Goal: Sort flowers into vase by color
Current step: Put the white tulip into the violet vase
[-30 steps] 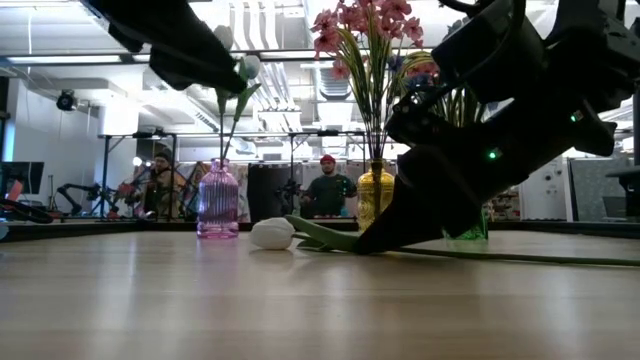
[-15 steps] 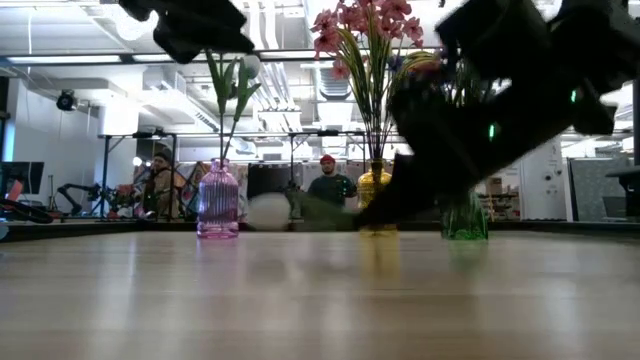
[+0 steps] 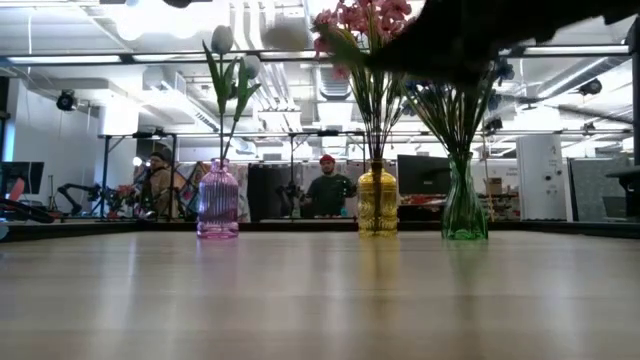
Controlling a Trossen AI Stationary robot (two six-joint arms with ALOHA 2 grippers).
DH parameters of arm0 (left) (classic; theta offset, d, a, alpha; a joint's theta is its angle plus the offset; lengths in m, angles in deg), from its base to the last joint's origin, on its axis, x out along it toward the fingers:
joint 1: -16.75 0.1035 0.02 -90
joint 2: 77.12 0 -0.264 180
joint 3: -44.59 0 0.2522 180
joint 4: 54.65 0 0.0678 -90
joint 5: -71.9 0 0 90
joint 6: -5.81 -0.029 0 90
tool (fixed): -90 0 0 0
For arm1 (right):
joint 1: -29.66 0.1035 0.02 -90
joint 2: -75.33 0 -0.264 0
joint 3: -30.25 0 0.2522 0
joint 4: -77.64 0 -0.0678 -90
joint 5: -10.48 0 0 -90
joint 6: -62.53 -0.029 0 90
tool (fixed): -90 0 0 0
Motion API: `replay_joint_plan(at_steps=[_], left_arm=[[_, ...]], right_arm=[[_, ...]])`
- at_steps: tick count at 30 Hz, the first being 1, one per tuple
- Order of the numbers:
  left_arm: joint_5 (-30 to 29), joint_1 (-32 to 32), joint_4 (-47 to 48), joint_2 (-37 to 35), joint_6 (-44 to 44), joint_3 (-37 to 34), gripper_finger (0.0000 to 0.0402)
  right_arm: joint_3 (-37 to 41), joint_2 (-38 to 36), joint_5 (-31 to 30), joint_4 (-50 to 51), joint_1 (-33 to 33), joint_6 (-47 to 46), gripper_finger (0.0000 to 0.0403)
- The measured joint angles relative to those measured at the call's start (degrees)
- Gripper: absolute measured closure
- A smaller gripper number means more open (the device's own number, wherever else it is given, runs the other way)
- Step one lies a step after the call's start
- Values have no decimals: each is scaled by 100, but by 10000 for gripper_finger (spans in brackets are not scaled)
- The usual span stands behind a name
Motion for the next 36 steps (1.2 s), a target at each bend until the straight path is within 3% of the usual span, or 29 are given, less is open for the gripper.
replay_joint_plan(at_steps=[6, 14, 19, 29, 36], left_arm=[[2, -131, -962, 2, -622, -153, 242], [-57, 54, -3382, 441, -1165, -632, 242], [-55, 323, -4500, 1063, -1314, -522, 242], [-9, 693, -5047, 2158, -1084, 149, 240], [152, 973, -5321, 2471, -756, 282, 214]], right_arm=[[7, 35, 190, -2057, 226, 1371, 385], [-49, 670, 1557, -5087, 200, 2978, 385], [-295, 989, 1827, -5442, 122, 3357, 385], [-485, 1084, 1832, -5359, 91, 3501, 385], [-485, 1078, 1834, -5359, 89, 3507, 385]])
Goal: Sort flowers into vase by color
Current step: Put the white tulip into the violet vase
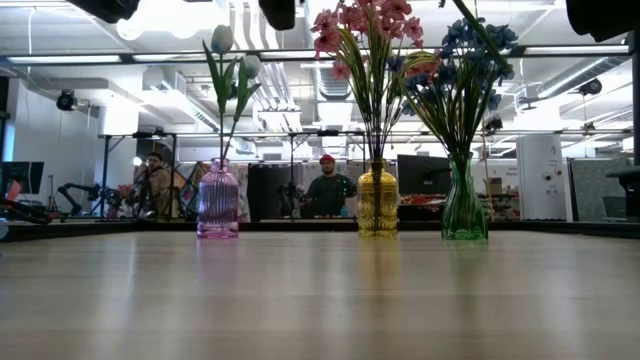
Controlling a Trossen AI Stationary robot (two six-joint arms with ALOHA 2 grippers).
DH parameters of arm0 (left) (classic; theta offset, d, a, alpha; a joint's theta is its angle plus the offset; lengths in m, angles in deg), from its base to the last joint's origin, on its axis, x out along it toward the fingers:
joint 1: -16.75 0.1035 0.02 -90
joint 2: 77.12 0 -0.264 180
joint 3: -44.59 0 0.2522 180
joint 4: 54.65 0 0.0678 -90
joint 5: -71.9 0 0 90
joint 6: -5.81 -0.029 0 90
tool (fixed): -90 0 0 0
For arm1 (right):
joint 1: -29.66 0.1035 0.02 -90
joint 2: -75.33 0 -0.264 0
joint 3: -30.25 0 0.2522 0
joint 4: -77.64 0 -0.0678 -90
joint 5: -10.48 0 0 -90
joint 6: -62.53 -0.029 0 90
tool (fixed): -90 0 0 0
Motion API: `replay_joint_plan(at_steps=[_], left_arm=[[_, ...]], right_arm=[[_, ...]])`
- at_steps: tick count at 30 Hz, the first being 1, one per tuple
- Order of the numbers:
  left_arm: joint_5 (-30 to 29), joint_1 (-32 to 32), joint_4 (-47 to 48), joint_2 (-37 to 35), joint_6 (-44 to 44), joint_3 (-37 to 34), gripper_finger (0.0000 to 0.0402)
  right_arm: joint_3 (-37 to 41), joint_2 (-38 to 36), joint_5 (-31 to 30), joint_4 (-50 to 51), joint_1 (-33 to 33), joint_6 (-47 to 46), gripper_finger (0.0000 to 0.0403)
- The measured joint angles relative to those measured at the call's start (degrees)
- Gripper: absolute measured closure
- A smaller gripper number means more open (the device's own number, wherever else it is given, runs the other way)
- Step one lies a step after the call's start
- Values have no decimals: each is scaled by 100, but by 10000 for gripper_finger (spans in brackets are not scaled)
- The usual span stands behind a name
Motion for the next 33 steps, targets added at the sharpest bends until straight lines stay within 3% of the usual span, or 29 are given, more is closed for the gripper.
replay_joint_plan(at_steps=[5, 12, 33], left_arm=[[472, 61, -160, 43, -57, 0, 201], [513, 85, -175, 43, -199, 0, 206], [517, 150, -187, 43, -306, 1, 327]], right_arm=[[0, 0, -2, 28, 0, 0, 385], [0, -7, -2, 39, 0, -13, 385], [-87, -9, -7, 218, -37, -2, 380]])
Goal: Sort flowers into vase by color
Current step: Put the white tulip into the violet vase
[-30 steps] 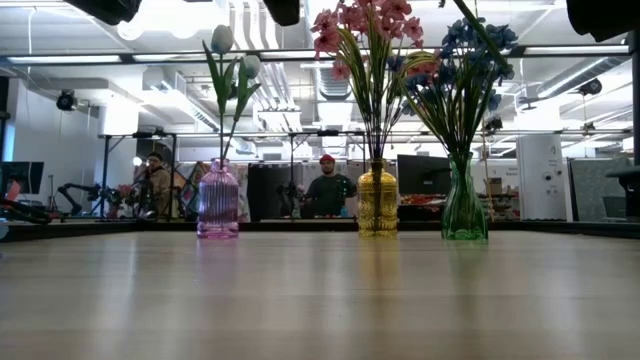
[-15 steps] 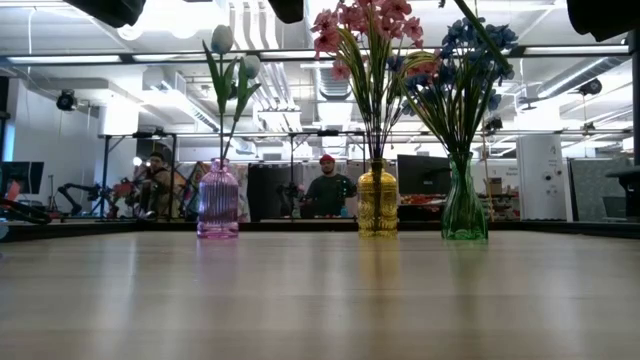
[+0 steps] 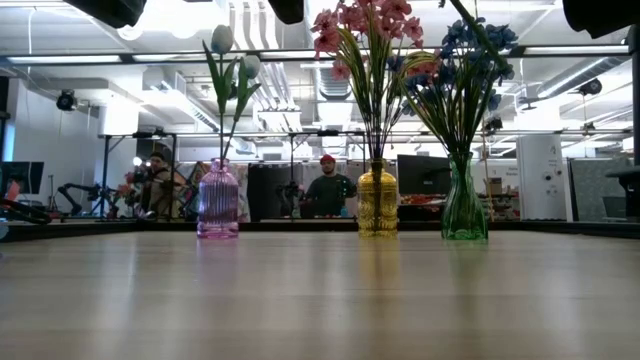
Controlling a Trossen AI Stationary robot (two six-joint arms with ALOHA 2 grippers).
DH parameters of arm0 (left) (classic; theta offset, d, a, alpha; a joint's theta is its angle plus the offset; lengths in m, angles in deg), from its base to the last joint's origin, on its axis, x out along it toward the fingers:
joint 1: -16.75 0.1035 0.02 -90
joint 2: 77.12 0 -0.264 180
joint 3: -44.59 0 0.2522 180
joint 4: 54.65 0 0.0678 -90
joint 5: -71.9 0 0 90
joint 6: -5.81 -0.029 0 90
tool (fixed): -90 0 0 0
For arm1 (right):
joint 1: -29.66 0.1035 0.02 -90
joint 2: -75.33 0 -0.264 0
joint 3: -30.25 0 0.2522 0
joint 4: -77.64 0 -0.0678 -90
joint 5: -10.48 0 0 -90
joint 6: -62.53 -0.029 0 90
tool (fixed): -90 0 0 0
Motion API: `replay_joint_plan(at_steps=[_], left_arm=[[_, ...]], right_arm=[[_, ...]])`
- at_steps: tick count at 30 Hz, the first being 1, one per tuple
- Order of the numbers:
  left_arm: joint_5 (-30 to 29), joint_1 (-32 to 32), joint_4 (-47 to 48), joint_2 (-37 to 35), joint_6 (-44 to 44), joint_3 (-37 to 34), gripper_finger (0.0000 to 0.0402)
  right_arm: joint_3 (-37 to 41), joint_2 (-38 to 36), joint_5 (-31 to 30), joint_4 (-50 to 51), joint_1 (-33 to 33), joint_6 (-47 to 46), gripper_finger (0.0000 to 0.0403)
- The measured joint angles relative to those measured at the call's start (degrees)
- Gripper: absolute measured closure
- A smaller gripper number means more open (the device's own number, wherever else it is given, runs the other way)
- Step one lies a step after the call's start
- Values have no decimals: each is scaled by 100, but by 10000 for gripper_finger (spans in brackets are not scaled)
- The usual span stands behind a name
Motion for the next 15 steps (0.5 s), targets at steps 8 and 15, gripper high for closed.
replay_joint_plan(at_steps=[8, 15], left_arm=[[4, 4, 3, 2, -2, -1, 397], [-7, 7, 62, 0, 0, -1, 401]], right_arm=[[0, -2, -4, 32, 0, -81, 370], [0, -2, -9, 59, 2, -101, 331]])
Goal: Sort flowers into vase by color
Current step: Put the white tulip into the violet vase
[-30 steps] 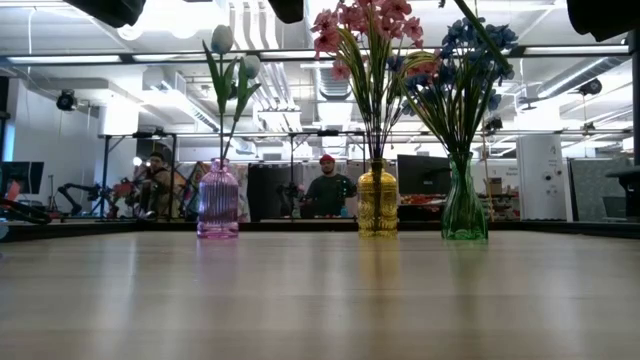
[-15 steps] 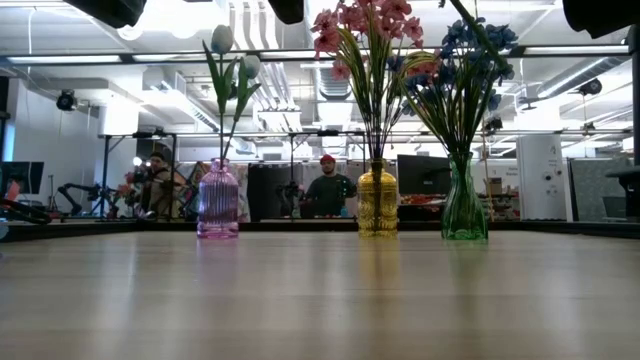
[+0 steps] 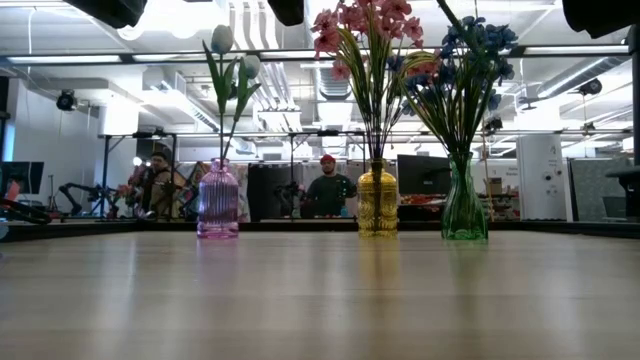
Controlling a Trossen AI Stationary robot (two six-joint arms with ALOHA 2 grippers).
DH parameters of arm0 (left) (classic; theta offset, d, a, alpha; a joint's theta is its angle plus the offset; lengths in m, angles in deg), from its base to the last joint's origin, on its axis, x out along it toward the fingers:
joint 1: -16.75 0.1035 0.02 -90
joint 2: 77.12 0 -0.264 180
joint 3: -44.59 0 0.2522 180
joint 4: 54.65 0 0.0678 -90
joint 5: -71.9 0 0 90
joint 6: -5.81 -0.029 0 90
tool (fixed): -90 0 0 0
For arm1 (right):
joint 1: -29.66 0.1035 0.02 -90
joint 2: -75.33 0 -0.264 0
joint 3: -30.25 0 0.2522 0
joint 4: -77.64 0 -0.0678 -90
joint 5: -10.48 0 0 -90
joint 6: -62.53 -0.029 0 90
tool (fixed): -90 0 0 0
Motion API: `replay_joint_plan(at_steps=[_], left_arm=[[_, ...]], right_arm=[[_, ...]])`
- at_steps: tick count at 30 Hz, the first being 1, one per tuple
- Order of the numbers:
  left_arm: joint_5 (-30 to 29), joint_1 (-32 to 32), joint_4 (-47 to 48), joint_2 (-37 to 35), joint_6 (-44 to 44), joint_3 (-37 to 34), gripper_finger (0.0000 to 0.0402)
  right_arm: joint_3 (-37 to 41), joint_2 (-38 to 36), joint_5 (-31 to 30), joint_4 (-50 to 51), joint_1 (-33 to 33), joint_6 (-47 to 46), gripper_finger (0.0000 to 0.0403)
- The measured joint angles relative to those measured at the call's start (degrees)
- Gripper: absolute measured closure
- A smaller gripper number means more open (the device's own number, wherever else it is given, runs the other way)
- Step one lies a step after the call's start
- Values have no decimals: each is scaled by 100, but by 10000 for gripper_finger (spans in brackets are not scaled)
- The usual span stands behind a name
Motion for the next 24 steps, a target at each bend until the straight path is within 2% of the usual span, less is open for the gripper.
replay_joint_plan(at_steps=[8, 16, 19, 24], left_arm=[[-4, -2, 268, -65, 2, -12, 401], [-81, -24, 969, -566, 98, -159, 402], [-343, -37, 1543, -922, 199, -272, 402], [-990, -124, 3027, -1613, 450, -326, 402]], right_arm=[[0, -24, -816, -18, 81, 58, 259], [0, -26, -1097, -17, 179, 224, 214], [0, -26, -1345, -17, 209, 337, 206], [0, -26, -1414, -15, 243, 417, 199]])
